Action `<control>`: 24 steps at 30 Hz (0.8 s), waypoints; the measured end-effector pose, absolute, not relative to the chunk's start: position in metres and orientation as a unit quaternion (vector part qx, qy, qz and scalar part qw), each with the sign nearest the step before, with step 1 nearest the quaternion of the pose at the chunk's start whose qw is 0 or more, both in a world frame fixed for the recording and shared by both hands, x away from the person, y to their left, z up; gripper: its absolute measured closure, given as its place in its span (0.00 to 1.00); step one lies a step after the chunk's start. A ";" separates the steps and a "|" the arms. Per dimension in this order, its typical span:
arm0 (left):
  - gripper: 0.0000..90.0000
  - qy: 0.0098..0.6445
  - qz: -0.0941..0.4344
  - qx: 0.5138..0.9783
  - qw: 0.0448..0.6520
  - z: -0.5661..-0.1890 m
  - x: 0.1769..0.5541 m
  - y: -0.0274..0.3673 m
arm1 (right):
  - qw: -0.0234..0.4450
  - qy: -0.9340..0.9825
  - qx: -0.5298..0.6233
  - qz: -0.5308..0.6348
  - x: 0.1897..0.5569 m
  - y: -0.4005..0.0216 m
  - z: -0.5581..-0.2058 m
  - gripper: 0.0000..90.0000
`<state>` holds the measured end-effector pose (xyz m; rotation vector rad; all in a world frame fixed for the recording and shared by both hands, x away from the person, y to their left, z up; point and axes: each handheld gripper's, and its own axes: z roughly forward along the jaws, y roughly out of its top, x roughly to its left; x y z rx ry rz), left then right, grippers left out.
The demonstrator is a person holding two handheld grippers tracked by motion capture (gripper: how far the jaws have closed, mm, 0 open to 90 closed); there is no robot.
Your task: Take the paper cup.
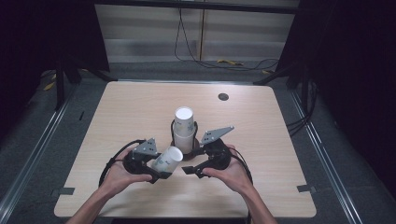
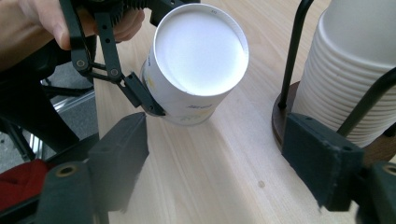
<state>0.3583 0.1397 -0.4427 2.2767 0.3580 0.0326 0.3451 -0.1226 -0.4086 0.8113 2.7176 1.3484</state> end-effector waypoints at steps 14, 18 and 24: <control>0.33 0.127 0.026 0.920 0.369 -0.440 0.356 0.135 | -0.019 0.889 0.249 0.384 0.347 -0.118 -0.412 0.21; 0.34 0.122 0.023 0.927 0.355 -0.440 0.355 0.131 | -0.017 0.895 0.244 0.373 0.345 -0.115 -0.414 0.17; 0.34 0.107 0.018 0.934 0.341 -0.442 0.354 0.120 | -0.024 0.907 0.241 0.343 0.345 -0.114 -0.419 0.18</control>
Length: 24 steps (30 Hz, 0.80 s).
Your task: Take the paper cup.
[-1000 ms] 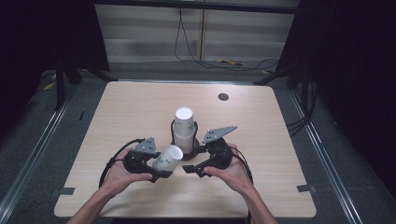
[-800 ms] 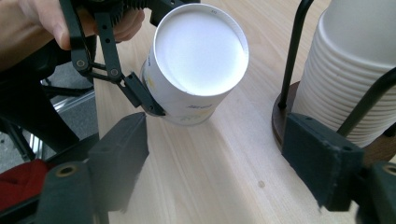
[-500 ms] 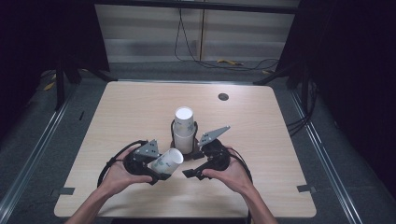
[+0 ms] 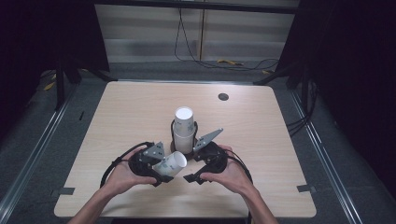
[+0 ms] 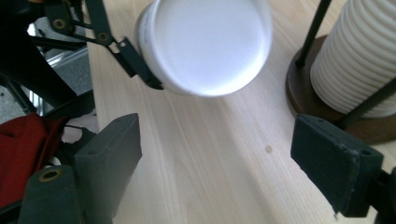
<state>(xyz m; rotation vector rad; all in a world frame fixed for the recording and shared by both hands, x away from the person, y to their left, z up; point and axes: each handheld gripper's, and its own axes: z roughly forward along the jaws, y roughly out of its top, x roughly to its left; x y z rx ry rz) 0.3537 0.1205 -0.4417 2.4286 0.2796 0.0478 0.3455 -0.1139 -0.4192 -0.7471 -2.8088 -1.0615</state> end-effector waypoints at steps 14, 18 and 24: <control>0.34 0.086 0.021 0.943 0.322 -0.434 0.358 0.104 | 0.040 -0.913 -0.245 -0.324 0.350 -0.118 -0.419 0.27; 0.34 0.072 0.023 0.949 0.305 -0.436 0.357 0.097 | 0.044 -0.916 -0.250 -0.309 0.352 -0.121 -0.419 0.25; 0.34 0.066 0.017 0.955 0.290 -0.437 0.355 0.089 | 0.041 -0.917 -0.254 -0.303 0.352 -0.123 -0.421 0.22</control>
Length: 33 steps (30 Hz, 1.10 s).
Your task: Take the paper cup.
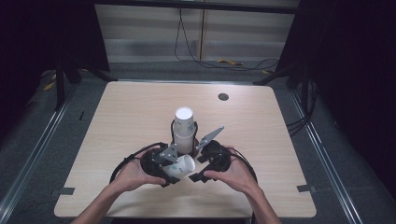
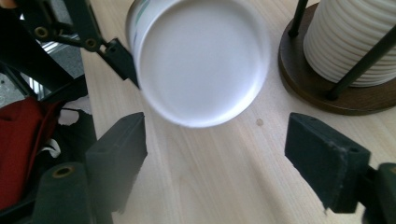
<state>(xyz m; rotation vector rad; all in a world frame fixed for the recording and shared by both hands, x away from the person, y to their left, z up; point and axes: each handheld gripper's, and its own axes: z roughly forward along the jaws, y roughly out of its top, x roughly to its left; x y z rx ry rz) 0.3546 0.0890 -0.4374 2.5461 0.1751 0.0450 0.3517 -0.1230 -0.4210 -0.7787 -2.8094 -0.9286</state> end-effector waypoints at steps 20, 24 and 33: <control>0.35 0.059 0.025 0.962 0.266 -0.443 0.349 0.090 | 0.052 -0.930 -0.233 -0.281 0.352 -0.118 -0.431 0.24; 0.36 0.057 0.030 0.961 0.269 -0.442 0.347 0.088 | 0.063 -0.931 -0.231 -0.275 0.352 -0.117 -0.431 0.24; 0.36 0.052 0.033 0.960 0.272 -0.442 0.342 0.084 | 0.075 -0.936 -0.226 -0.260 0.351 -0.112 -0.436 0.26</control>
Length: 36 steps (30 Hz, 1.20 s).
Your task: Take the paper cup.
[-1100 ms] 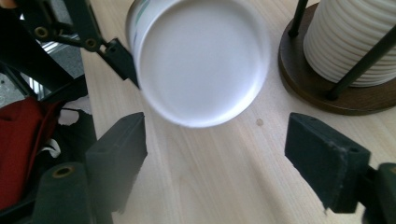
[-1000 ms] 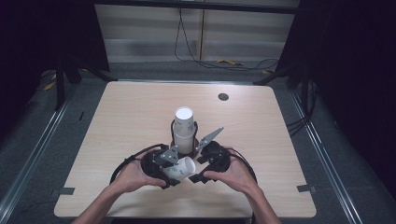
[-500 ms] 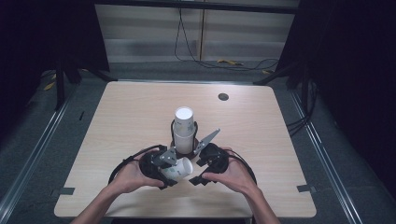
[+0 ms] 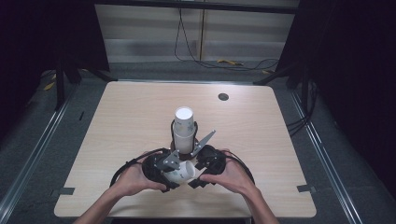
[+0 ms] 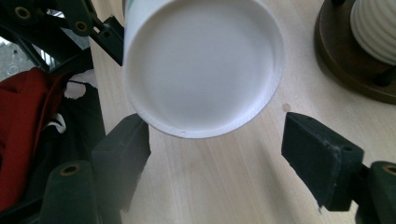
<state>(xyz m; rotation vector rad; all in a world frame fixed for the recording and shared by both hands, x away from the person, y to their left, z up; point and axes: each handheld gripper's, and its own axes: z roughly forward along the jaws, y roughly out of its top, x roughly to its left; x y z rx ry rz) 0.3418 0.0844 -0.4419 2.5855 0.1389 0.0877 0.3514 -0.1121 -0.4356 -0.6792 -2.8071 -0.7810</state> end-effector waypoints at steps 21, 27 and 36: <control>0.36 0.034 0.030 0.965 0.258 -0.448 0.334 0.076 | 0.098 -0.933 -0.212 -0.275 0.351 -0.105 -0.436 0.32; 0.36 0.025 0.029 0.967 0.251 -0.450 0.332 0.073 | 0.111 -0.932 -0.209 -0.273 0.351 -0.103 -0.437 0.33; 0.36 0.021 0.028 0.965 0.259 -0.451 0.331 0.072 | 0.121 -0.931 -0.209 -0.274 0.351 -0.103 -0.438 0.35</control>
